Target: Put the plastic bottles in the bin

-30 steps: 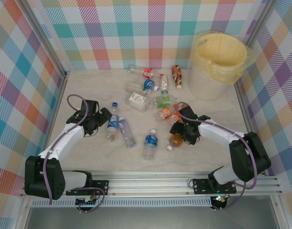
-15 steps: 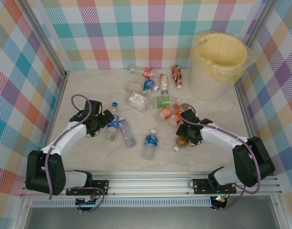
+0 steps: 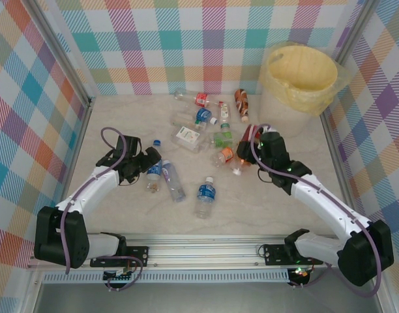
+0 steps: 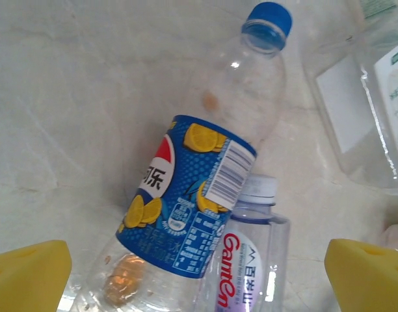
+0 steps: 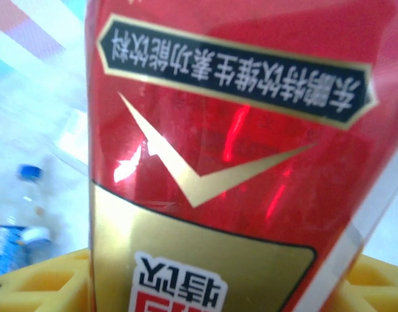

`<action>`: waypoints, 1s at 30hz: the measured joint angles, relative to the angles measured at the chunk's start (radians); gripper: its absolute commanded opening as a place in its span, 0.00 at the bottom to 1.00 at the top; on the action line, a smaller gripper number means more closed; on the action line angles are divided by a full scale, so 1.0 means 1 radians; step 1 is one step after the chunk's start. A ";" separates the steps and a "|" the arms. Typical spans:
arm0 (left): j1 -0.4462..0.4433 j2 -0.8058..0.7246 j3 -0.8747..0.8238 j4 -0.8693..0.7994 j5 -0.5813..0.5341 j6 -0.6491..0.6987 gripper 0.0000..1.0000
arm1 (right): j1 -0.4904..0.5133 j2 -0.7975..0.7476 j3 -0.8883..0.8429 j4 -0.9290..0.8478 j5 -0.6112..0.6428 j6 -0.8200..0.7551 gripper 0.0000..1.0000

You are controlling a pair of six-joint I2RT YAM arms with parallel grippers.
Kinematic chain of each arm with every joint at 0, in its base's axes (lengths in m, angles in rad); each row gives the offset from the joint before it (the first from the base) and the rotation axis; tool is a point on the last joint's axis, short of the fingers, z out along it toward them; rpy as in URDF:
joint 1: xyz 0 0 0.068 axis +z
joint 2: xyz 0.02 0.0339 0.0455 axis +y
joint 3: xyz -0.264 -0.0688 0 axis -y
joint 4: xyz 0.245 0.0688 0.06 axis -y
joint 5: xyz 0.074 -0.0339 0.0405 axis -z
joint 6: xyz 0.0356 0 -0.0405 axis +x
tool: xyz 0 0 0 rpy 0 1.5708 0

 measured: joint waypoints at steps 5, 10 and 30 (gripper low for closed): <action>0.000 0.002 0.009 -0.009 0.007 0.001 1.00 | -0.001 0.110 0.145 0.125 -0.019 -0.113 0.51; 0.000 0.025 0.032 -0.033 0.007 0.000 1.00 | -0.028 0.238 0.352 0.181 -0.041 -0.226 0.51; -0.007 0.038 0.033 -0.111 -0.018 0.005 1.00 | -0.436 0.661 1.088 0.057 -0.106 -0.451 0.58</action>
